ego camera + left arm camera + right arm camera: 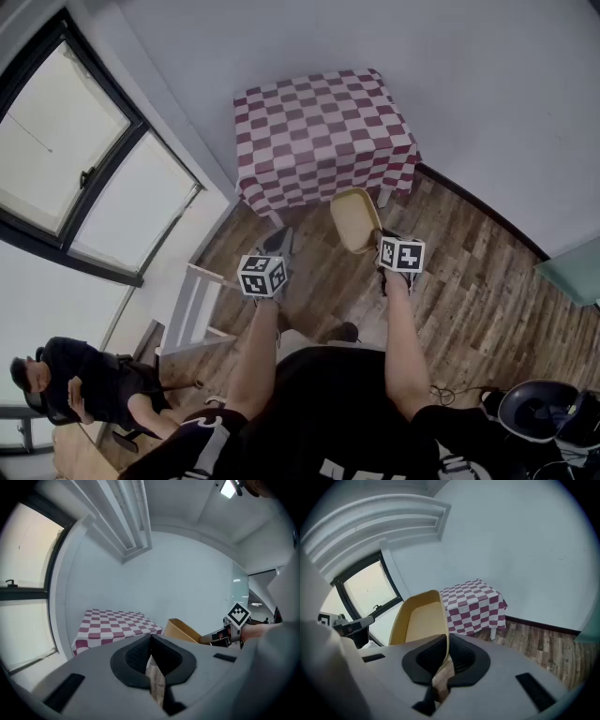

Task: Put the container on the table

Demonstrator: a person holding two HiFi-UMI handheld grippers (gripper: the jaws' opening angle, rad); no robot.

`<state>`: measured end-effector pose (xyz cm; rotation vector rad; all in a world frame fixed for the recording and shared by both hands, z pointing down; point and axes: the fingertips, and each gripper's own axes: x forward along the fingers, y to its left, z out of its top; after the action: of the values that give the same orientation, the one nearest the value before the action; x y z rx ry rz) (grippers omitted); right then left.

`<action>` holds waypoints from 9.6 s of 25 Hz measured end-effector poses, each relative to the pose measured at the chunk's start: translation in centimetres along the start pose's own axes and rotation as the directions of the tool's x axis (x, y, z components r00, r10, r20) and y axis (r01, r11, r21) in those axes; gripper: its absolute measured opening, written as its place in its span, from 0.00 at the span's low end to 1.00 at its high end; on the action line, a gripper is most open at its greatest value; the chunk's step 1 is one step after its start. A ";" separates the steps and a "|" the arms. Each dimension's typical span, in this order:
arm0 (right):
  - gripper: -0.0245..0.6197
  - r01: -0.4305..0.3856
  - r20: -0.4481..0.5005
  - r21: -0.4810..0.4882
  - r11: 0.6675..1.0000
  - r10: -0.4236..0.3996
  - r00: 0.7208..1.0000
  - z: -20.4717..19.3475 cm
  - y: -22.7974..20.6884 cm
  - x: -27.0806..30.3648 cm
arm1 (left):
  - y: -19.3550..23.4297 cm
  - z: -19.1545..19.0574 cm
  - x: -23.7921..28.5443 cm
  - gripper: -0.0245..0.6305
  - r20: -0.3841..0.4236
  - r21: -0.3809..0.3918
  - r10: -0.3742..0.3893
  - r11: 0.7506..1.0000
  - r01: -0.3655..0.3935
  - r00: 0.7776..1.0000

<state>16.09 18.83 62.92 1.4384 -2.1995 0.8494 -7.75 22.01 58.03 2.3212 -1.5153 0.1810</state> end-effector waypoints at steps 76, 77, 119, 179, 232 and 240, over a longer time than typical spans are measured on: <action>0.09 0.050 -0.062 0.066 0.997 -0.046 0.997 -1.6 -11.5 -1.6 | -7.5 -1.3 9.7 0.08 -0.069 0.011 -0.068 0.998 0.069 0.995; 0.09 0.049 -0.063 0.065 0.997 -0.045 0.997 -1.5 -11.4 -1.4 | -7.3 -1.2 9.8 0.08 -0.068 0.011 -0.069 0.998 0.070 0.995; 0.09 0.074 -0.129 0.087 0.993 -0.062 0.990 13.1 -4.8 20.4 | 13.4 8.7 24.9 0.08 -0.102 -0.034 -0.109 0.994 0.106 0.989; 0.09 -0.010 -0.177 -0.037 0.999 0.003 0.984 27.2 0.8 39.4 | 30.1 16.0 35.3 0.08 -0.052 -0.077 -0.037 0.997 0.033 0.998; 0.09 -0.064 -0.163 -0.036 0.997 0.057 0.985 37.0 -9.4 48.3 | 29.5 20.1 48.0 0.08 -0.039 -0.067 0.044 0.997 -0.046 0.998; 0.09 -0.082 -0.175 -0.058 0.995 0.071 0.982 37.2 -7.8 49.3 | 30.7 19.8 48.0 0.08 -0.045 -0.075 0.051 0.996 -0.054 0.998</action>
<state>3.74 -42.07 67.15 1.2090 -2.1428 0.8840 -17.29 -37.47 61.07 2.2061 -1.5365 0.1819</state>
